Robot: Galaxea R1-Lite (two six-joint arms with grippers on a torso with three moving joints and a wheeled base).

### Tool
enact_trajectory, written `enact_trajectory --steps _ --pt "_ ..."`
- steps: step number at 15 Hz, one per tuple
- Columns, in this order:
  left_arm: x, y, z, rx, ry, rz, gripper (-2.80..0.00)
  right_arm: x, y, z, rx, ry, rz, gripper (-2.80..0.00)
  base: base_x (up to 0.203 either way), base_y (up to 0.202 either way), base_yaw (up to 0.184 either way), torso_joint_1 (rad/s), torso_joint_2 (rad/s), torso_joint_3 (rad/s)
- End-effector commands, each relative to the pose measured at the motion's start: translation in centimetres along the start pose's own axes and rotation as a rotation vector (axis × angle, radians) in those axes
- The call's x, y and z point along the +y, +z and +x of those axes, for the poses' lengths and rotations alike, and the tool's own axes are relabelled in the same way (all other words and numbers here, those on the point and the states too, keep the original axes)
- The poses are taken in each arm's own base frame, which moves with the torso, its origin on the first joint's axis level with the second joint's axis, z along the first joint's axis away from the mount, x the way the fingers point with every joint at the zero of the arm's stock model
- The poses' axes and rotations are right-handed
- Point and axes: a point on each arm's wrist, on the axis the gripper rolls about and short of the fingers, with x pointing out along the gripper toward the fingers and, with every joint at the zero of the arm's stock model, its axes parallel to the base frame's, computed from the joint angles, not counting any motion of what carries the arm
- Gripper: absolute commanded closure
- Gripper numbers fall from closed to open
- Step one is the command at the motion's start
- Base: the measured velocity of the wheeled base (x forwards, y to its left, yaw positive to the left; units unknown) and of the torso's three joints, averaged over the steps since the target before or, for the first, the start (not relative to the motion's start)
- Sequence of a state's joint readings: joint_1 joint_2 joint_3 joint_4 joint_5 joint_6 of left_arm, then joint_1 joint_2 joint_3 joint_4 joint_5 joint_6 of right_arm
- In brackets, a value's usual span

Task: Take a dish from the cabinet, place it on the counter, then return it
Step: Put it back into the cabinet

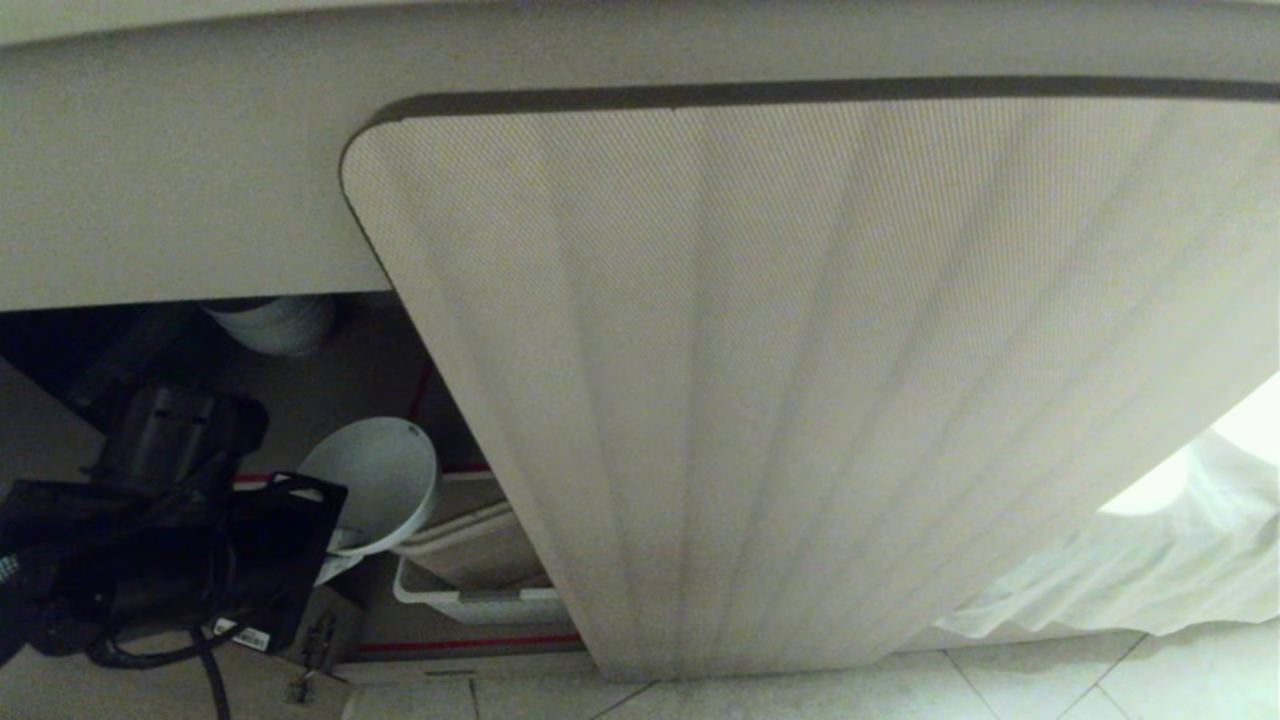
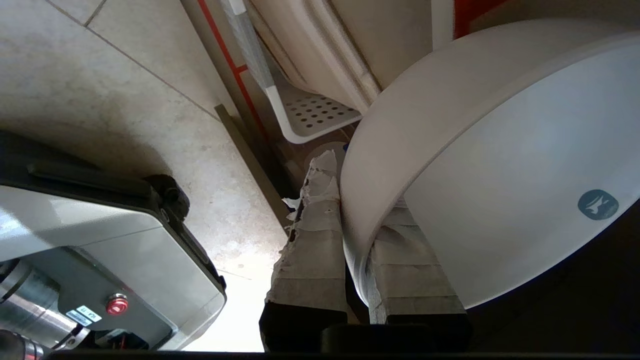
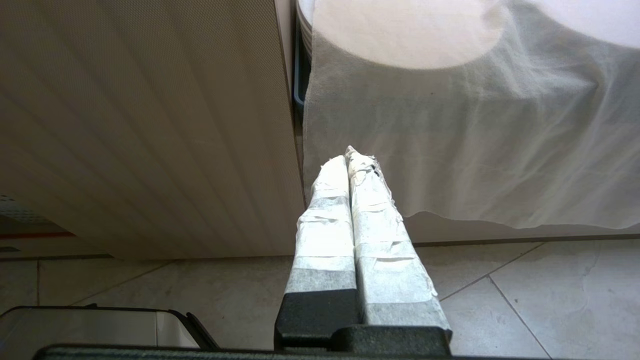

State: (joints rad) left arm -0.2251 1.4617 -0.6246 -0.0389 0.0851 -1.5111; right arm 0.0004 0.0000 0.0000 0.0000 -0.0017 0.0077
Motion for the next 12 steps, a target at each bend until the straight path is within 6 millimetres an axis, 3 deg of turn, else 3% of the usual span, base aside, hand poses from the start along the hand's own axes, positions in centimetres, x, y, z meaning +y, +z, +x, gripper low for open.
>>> enact_trajectory --steps 1,7,12 --pt "-0.5 0.2 0.1 -0.008 -0.007 -0.014 0.00 0.0 0.0 0.0 0.000 0.001 0.000 0.00 0.000 0.000 0.000 0.000 0.00 0.000" --pt "-1.0 0.5 0.0 0.038 0.013 0.010 0.00 0.0 0.0 0.0 0.000 0.001 0.000 0.00 0.000 0.000 0.000 0.000 0.00 0.000" --pt "-0.7 2.3 0.7 0.074 0.029 0.060 0.00 0.0 0.0 0.0 0.000 0.000 0.000 0.00 0.000 0.000 0.000 0.000 0.00 0.000"
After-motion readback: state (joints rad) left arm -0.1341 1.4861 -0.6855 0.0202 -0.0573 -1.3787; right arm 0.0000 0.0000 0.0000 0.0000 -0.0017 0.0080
